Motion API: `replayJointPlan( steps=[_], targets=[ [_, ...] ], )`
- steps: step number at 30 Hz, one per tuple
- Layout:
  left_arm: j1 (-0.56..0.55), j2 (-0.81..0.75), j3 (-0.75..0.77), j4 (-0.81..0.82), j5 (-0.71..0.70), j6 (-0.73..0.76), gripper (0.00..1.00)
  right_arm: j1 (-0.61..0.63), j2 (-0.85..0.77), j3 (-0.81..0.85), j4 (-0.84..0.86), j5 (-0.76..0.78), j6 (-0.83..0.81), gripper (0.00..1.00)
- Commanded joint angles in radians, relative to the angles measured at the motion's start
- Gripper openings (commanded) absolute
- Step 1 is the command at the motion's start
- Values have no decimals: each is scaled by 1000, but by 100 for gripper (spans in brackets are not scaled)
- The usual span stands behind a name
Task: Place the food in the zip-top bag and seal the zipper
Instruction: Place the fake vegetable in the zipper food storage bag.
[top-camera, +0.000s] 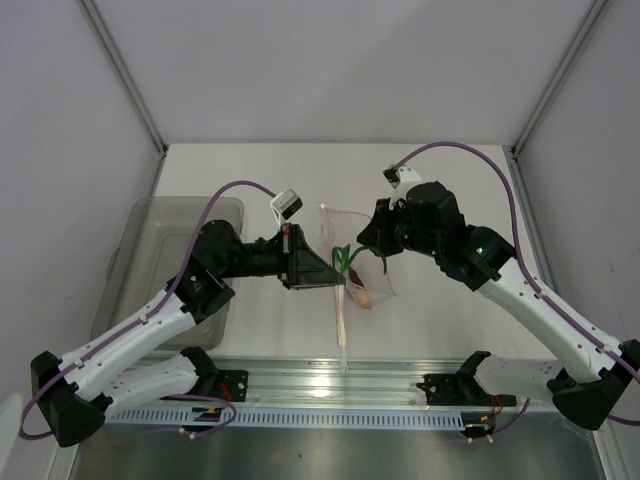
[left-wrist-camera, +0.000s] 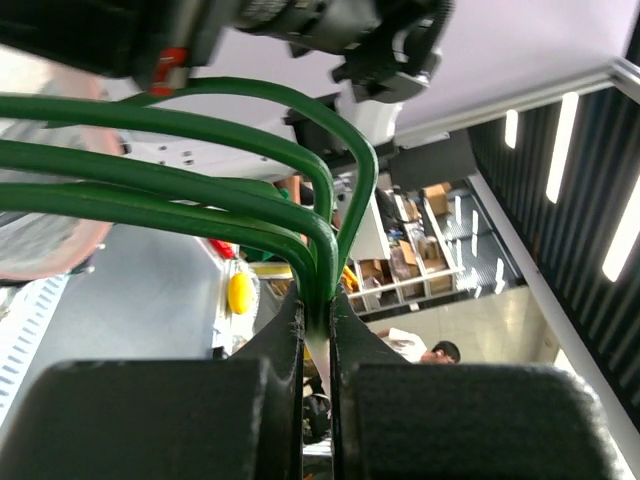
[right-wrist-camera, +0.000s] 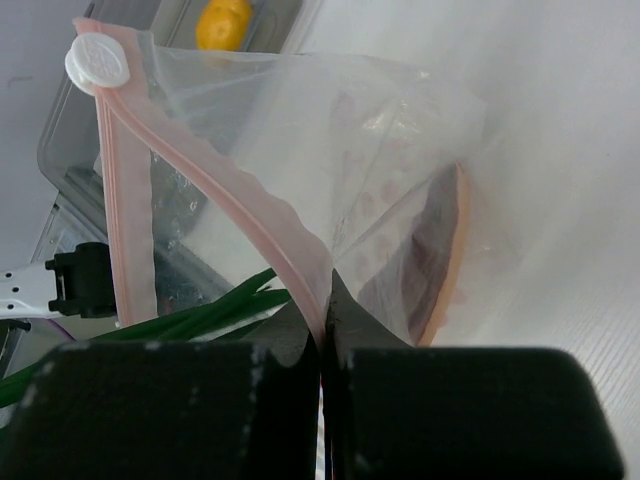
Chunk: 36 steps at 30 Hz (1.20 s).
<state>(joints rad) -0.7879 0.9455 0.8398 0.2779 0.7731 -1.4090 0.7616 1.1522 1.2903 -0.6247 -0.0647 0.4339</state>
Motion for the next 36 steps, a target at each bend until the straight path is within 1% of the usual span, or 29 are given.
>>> replayJointPlan(
  steps=[1,4,8,12,13,16,20,22,28,31,36],
  targets=[
    [4,-34,41,-130,-50,85,1,-5,-35,7,22,-9,6,0],
    [6,-45,57,-212,-84,107,0,-5,-37,7,23,-14,8,0],
    [6,-44,50,-252,-127,59,1,-5,-25,6,28,-26,3,0],
    [6,18,99,-270,-130,41,1,-5,-2,-3,40,-38,2,0],
    [6,21,117,-328,-136,39,1,-5,1,-5,40,-37,0,0],
    [19,13,131,-350,-176,31,1,-4,4,-8,43,-37,5,0],
    [45,-49,168,-508,-264,84,1,-4,-17,-3,27,-5,-10,0],
    [59,-86,165,-522,-267,93,1,-5,-25,4,11,14,-18,0],
    [61,-125,139,-583,-287,119,0,-5,-29,4,20,25,-15,0],
    [61,-111,139,-563,-273,120,1,-4,-10,6,48,-16,-1,0],
    [59,-64,169,-545,-239,127,1,-2,7,17,62,-29,3,0]
  ],
)
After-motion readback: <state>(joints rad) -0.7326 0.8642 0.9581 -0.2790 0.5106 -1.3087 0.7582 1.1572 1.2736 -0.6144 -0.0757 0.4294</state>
